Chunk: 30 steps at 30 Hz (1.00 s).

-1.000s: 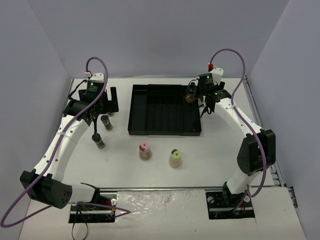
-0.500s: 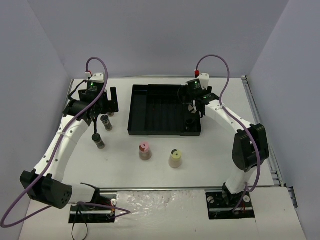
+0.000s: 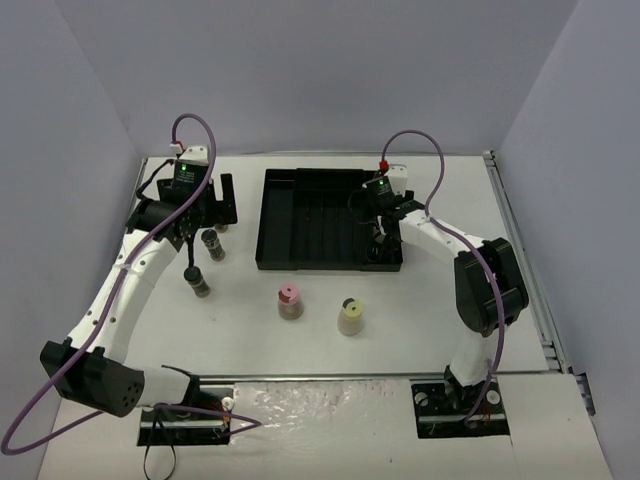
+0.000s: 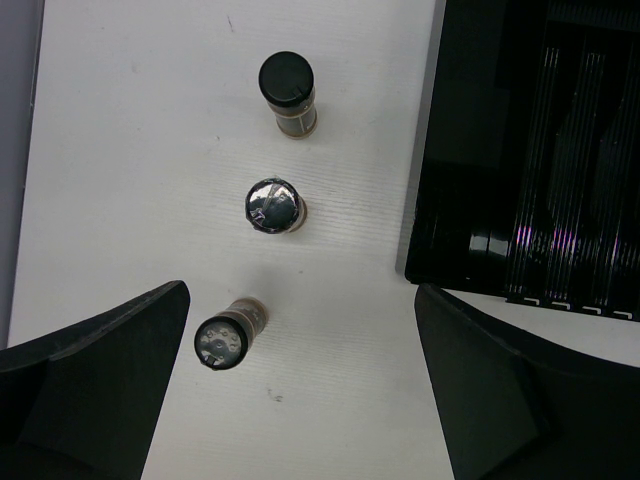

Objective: Organize the condiment bottles

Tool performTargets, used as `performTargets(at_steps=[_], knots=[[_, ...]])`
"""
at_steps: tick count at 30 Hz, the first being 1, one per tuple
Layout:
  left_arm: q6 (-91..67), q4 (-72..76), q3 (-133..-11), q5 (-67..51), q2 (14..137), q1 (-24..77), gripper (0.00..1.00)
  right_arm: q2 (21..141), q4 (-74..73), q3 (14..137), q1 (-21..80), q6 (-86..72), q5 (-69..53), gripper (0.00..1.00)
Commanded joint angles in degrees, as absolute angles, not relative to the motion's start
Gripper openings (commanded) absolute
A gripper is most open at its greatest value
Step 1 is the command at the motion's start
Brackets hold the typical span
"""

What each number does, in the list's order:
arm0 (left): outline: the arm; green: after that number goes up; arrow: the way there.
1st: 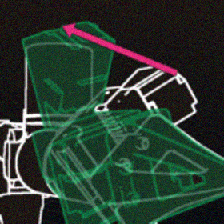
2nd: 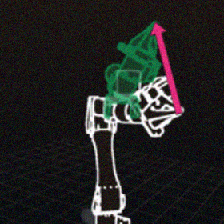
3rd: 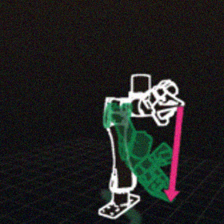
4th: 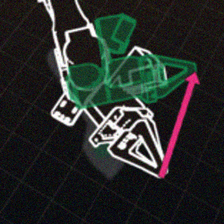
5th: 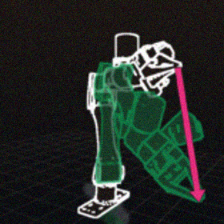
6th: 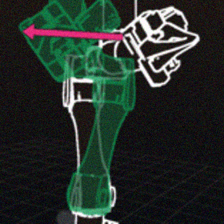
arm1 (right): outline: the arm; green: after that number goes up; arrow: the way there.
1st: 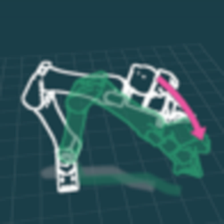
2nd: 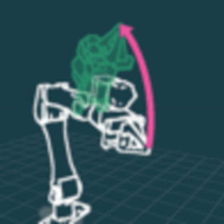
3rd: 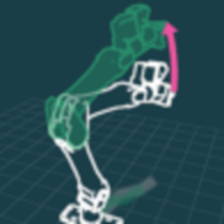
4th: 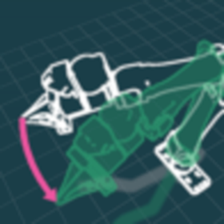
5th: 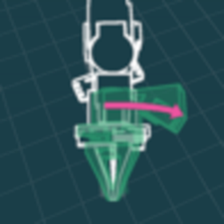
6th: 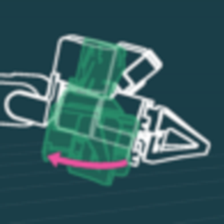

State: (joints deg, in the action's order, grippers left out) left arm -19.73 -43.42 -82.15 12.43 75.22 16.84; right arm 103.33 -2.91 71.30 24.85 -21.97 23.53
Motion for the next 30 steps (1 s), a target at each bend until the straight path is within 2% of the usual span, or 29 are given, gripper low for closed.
performTargets(at_steps=[1,3,7,11,13,19,30], knots=[[-19.5,-40.7,-83.5,12.7,74.6,17.1,0.94,103.4,4.4,70.6,25.3,-22.9,26.5,0.01],[-19.5,-40.7,-83.5,12.7,74.6,17.1,0.94,104.0,4.6,70.4,25.5,-23.0,26.4,0.07],[-19.5,-40.8,-83.4,12.7,74.6,17.1,0.93,104.8,4.7,70.1,26.4,-22.9,26.6,0.52],[-19.5,-40.8,-83.5,12.7,74.6,17.1,0.94,104.1,4.5,69.9,27.3,-23.0,27.4,0.77],[-19.5,-40.8,-83.5,12.6,74.6,17.1,0.93,103.7,4.0,69.8,27.6,-23.2,28.1,0.83],[-19.5,-41.0,-83.7,12.4,74.8,17.1,0.93,102.2,1.9,69.3,28.0,-24.2,29.4,0.92],[-19.9,-41.1,-83.9,12.4,74.8,17.1,0.94,95.4,-3.7,67.3,29.2,-26.0,31.6,0.93]])
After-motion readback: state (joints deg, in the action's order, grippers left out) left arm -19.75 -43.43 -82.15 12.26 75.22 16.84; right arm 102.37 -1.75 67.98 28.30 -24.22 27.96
